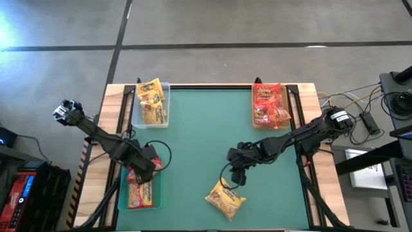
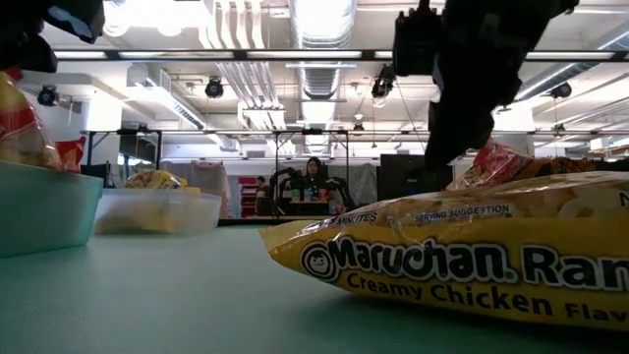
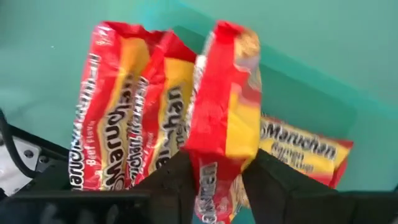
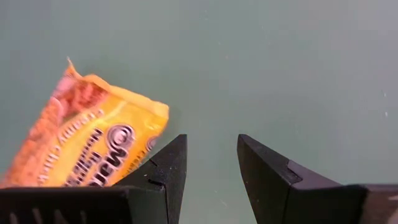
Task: Sort Maruchan noodles
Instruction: Put the red noodle pack into the green bin, then put the yellow noodle pack into the transparent bin
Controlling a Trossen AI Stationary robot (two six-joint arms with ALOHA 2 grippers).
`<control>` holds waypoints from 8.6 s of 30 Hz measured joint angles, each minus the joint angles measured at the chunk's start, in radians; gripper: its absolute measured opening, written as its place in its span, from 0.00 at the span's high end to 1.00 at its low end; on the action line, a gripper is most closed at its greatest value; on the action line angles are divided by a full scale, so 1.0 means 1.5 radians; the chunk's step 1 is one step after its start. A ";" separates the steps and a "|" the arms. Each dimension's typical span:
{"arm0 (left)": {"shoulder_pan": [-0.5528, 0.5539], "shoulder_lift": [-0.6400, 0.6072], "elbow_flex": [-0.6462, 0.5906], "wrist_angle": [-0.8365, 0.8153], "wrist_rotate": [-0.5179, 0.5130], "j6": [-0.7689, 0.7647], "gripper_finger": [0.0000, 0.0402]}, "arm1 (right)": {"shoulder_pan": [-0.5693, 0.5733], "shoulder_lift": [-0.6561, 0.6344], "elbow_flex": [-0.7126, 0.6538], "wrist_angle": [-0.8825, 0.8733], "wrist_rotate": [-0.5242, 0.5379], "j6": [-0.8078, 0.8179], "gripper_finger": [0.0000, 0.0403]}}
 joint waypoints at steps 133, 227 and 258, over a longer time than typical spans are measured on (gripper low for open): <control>0.031 0.566 0.190 0.825 -0.303 0.394 0.34 | 0.185 0.214 0.170 -0.012 0.092 0.163 0.67; 0.370 0.299 -0.141 1.021 0.255 0.364 0.34 | 0.098 -0.139 -0.234 0.349 0.367 0.074 0.67; 0.428 0.320 -0.210 1.145 -0.016 0.164 0.34 | 0.017 -0.010 -0.254 0.394 0.541 0.253 0.67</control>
